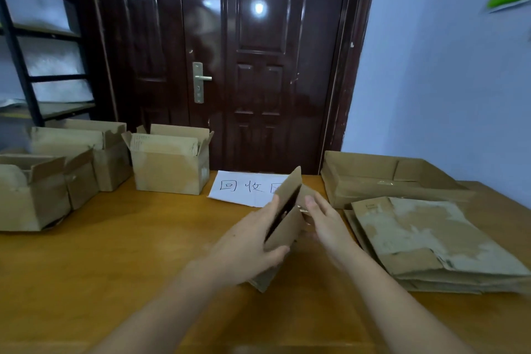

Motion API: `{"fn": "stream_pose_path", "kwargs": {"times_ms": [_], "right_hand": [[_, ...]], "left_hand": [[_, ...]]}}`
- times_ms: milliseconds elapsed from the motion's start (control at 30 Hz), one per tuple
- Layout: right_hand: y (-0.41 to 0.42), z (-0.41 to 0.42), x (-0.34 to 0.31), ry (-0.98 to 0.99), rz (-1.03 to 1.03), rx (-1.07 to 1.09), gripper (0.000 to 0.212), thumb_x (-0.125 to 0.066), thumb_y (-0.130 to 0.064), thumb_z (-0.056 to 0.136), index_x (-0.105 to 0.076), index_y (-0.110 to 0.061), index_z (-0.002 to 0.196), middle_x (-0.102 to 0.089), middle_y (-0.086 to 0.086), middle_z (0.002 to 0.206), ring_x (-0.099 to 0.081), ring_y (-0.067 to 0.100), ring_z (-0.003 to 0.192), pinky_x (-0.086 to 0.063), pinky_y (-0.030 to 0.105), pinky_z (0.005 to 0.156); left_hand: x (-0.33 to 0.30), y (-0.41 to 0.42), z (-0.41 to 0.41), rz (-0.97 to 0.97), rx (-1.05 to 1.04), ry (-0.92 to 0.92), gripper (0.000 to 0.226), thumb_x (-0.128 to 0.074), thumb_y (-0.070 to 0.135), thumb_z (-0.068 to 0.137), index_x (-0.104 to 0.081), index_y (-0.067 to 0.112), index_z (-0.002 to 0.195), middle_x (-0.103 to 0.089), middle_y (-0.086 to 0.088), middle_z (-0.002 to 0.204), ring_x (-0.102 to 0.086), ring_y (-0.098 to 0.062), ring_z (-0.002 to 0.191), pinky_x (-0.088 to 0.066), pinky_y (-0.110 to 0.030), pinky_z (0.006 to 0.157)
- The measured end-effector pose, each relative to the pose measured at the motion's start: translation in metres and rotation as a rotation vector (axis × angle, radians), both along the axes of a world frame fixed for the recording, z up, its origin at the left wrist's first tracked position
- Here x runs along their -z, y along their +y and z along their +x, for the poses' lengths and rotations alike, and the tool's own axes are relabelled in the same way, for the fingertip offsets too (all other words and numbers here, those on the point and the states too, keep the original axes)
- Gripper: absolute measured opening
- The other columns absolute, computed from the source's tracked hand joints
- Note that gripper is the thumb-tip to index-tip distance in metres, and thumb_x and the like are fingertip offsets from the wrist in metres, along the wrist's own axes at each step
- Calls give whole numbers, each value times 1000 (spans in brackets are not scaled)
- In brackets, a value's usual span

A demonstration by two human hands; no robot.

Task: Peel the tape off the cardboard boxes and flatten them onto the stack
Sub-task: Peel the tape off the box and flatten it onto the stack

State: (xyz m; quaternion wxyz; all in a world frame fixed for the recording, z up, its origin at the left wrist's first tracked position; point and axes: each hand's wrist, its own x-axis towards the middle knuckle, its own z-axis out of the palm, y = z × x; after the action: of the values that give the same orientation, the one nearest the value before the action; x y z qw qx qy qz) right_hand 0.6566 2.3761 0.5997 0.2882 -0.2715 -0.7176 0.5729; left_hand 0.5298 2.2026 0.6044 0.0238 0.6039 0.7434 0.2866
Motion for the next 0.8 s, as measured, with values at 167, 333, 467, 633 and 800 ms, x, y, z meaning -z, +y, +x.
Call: {"fn": "stream_pose_path", "kwargs": {"times_ms": [167,333,467,633,800], "right_hand": [[3,9,-15,-3,44,50,81,-63,-60,91,-26,-35,159,-52,-10,148,-54,17,132,-51,49,106],[12,20,-9,-155,218,105,71,-58,-21,101,-21,-25,161,-38,-4,160,-37,16,146,-36,43,119],[16,27,-1,-196,288,105,66,-54,-12,103,-24,-24,160,-39,0,160,-37,18,146,-33,35,120],[11,36,10,-163,331,14,65,-47,1,103,-30,-32,156,-34,-7,161,-31,4,144,-31,11,108],[7,40,7,-18,329,8,61,-51,-5,103,-36,-37,152,-39,-21,152,-35,-1,141,-35,8,107]], "left_hand": [[2,16,34,-83,75,423,78,-32,63,104,5,31,165,-5,10,172,-3,-6,157,6,-31,123],[4,27,50,-132,140,449,83,-28,73,101,-3,28,166,-9,8,172,-6,-7,157,4,-34,126],[-2,30,49,-72,220,53,76,-30,82,93,-17,48,160,-22,25,166,-19,11,147,-12,-16,116],[0,39,9,18,-72,-38,69,-34,73,99,-30,41,160,-19,24,167,-12,3,153,-16,-28,122],[17,41,-29,38,-290,-178,79,-49,67,98,-24,30,163,-5,15,172,-6,-9,157,-17,-38,127]]}}
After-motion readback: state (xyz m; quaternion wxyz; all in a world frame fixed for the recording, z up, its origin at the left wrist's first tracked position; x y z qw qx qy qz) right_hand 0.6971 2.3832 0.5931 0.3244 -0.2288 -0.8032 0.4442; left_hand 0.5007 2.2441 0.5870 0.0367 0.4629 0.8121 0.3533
